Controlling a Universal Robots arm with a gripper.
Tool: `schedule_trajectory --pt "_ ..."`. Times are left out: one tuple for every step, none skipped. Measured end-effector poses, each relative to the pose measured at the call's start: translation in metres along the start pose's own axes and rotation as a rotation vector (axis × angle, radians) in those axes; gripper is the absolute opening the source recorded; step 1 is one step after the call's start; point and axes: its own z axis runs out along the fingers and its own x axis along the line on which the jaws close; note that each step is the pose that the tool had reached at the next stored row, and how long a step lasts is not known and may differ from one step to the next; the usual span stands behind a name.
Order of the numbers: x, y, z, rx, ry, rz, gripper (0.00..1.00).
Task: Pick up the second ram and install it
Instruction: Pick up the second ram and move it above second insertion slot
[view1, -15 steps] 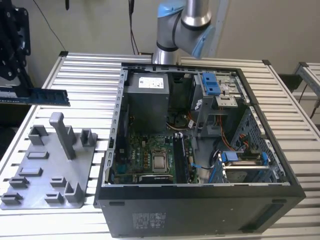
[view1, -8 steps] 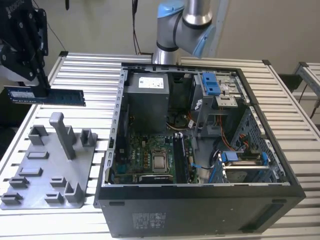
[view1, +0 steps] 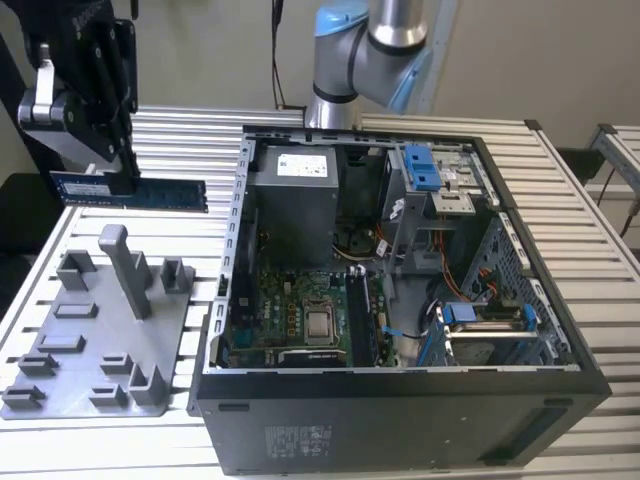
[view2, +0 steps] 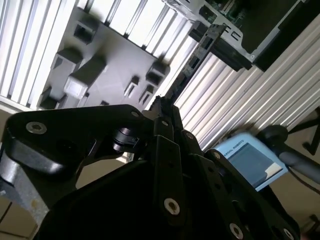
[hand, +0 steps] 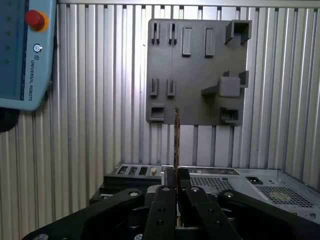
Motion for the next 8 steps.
schedule_trajectory --pt "0.0 -0.0044 -0.0001 -0.0009 0.0 0.0 0.14" --pt "0.0001 -0.0091 -0.0002 -0.0016 -0.0001 0.0 0.14" --pt "0.0001 -0.0136 -0.0004 -0.0023 0.0 -0.001 0.14" --pt "0.0002 -0.0181 -0.0005 -0.0028 0.0 -0.001 0.14" --pt "0.0002 -0.0226 -0.0007 -0.0033 -0.0001 -0.001 0.14" --pt "0.0002 -0.0271 -0.0008 -0.0038 0.0 -0.001 0.14" --pt "0.0003 -0.032 -0.001 -0.0042 0.0 -0.001 0.14" --pt "0.0003 -0.0364 -0.0012 -0.0046 0.0 -0.002 0.14"
